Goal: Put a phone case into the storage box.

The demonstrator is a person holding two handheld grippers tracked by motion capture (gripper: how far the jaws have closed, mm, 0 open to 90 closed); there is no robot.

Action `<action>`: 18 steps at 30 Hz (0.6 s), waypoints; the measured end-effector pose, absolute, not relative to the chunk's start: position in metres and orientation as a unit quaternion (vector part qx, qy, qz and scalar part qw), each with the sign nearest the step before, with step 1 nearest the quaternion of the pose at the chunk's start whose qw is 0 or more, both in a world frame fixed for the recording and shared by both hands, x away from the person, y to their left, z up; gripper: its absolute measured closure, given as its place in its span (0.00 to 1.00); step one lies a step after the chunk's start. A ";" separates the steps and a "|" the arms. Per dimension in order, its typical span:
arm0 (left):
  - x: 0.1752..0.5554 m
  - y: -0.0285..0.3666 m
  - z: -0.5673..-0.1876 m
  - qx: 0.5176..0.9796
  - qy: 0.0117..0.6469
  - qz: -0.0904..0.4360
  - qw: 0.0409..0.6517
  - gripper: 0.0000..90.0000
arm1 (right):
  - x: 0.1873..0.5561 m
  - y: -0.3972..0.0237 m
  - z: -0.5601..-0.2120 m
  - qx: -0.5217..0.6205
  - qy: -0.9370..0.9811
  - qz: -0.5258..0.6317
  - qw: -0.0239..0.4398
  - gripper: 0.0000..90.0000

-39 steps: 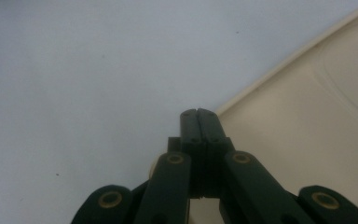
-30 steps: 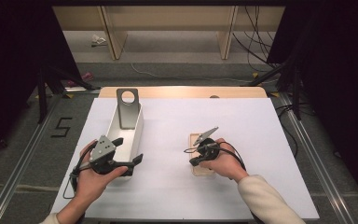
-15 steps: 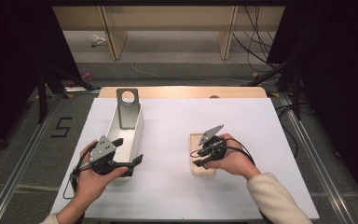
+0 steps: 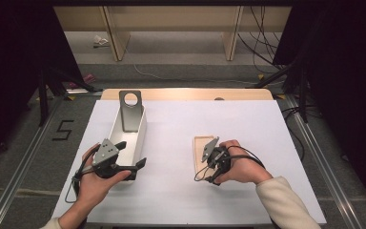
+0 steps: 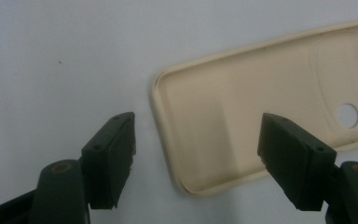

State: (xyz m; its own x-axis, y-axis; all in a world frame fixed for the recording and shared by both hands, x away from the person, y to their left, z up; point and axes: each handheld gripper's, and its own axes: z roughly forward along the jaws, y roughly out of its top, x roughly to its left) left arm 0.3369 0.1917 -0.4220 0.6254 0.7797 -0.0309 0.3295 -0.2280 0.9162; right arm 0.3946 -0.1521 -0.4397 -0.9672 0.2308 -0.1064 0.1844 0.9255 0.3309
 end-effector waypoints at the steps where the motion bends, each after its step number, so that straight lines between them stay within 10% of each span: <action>1: 0.337 0.192 -0.422 0.750 0.369 0.226 0.500 0.09 | 0.394 -0.151 -0.440 0.102 0.980 0.156 0.071 0.32; 18: 0.336 0.189 -0.421 0.752 0.363 0.227 0.500 0.09 | 0.394 -0.136 -0.452 0.047 0.990 0.080 0.106 0.41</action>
